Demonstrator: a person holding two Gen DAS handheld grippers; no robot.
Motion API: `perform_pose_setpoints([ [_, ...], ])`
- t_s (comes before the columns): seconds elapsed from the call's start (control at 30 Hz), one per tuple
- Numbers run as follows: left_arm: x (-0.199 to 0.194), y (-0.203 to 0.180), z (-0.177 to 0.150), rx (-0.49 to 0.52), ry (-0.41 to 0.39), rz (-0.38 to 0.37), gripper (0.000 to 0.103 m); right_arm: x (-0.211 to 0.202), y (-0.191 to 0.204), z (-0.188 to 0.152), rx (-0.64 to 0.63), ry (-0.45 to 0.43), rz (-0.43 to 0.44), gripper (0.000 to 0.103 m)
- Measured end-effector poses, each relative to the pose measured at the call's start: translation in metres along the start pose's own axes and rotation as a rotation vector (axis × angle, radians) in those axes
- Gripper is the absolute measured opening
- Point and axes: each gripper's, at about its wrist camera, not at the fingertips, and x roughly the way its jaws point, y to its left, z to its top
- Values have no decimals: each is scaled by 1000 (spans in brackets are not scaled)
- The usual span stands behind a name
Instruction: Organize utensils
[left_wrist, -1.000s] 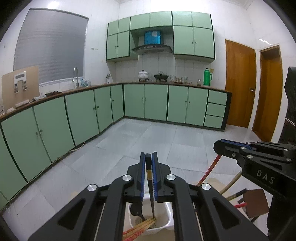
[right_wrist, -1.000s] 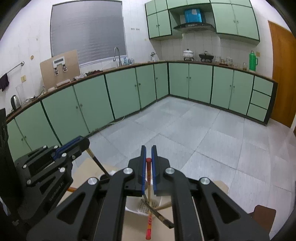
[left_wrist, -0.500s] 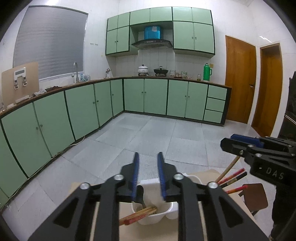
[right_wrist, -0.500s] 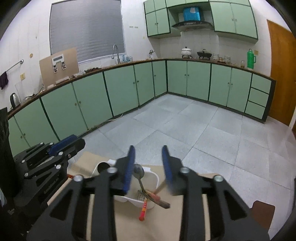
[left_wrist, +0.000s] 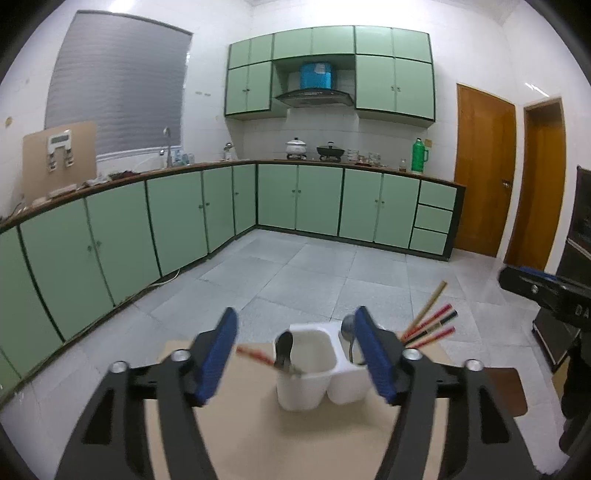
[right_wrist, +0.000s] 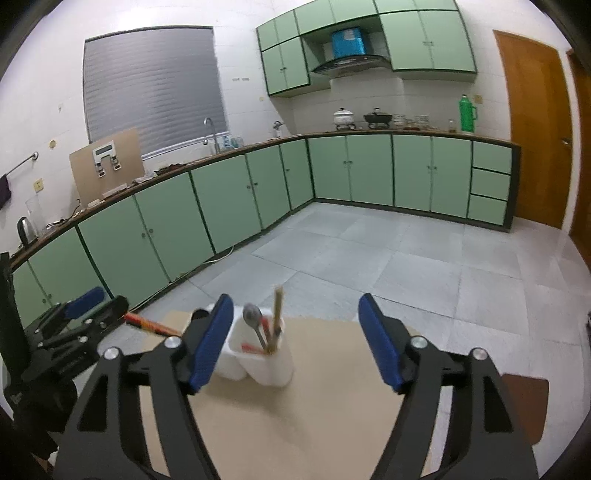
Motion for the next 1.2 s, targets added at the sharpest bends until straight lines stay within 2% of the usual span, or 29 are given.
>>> perform_pose_setpoints([
  [0.1, -19, -1, -15, 3, 5, 8, 76, -17, -4, -20, 3, 9, -14, 86],
  [0.17, -32, -1, -24, -3, 12, 14, 81, -30, -5, -35, 2, 19, -25, 90],
  [0.3, -55, -2, -45, -25, 44, 9, 86, -49, -4, -60, 6, 62, -19, 94],
  [0.47, -84, -6, -66, -35, 61, 17, 96, -74, 7, -86, 4, 87, -22, 98],
  [0.67, -115, -16, -79, -22, 82, 27, 97, -101, 30, -112, -44, 95, -28, 98],
  [0.9, -152, -24, -76, 1, 45, 39, 97, -141, 62, -112, -109, 31, 13, 98],
  [1.2, -199, -28, -62, 5, -52, 37, 97, -185, 66, -92, -85, -51, 61, 98],
])
